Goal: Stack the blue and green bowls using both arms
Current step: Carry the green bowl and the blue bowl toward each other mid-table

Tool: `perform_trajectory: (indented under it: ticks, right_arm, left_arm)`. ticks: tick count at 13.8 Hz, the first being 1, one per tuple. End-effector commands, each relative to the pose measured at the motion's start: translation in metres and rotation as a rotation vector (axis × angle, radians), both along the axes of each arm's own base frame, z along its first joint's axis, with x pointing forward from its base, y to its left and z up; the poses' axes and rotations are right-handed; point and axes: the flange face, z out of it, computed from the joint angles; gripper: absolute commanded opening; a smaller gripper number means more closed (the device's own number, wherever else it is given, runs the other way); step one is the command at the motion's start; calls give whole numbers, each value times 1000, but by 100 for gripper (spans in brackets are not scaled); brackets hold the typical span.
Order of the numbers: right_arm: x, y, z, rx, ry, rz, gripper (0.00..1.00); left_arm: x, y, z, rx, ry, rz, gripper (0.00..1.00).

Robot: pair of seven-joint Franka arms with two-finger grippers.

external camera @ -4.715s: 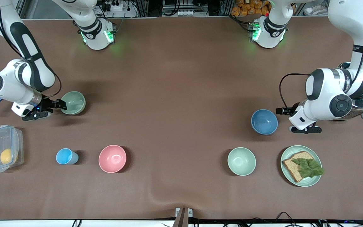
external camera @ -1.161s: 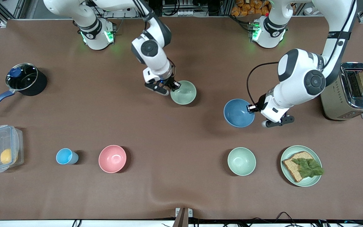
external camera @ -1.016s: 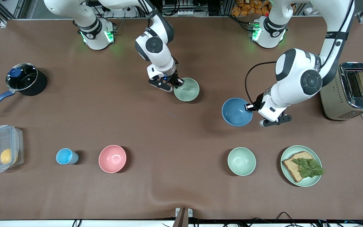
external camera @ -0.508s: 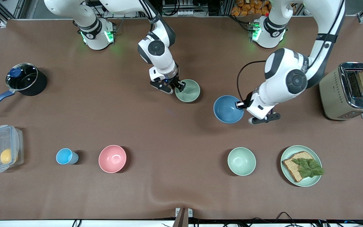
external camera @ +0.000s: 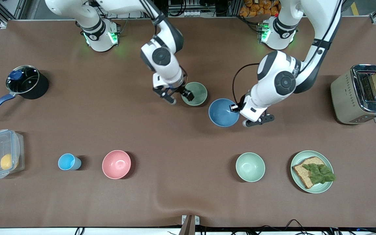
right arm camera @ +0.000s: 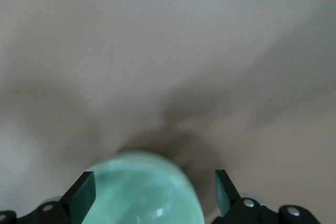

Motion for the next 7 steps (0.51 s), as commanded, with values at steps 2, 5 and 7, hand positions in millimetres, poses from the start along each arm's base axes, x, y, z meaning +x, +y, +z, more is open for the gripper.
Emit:
perform_trajectory:
  ticks: [2,5,7]
  right_arm:
    - [20,-30,-22,130,182,-287,100]
    - [19,-35,-47,226,282,-452,100]
    - [13,-40,-68,271,312,-435,100]
  left_arm:
    - [-12,-45,-20,-11,47,12,0]
    - [-20,-70,-28,-4,66,22,0]
    - [-31,-84,-29,2,73,22,0]
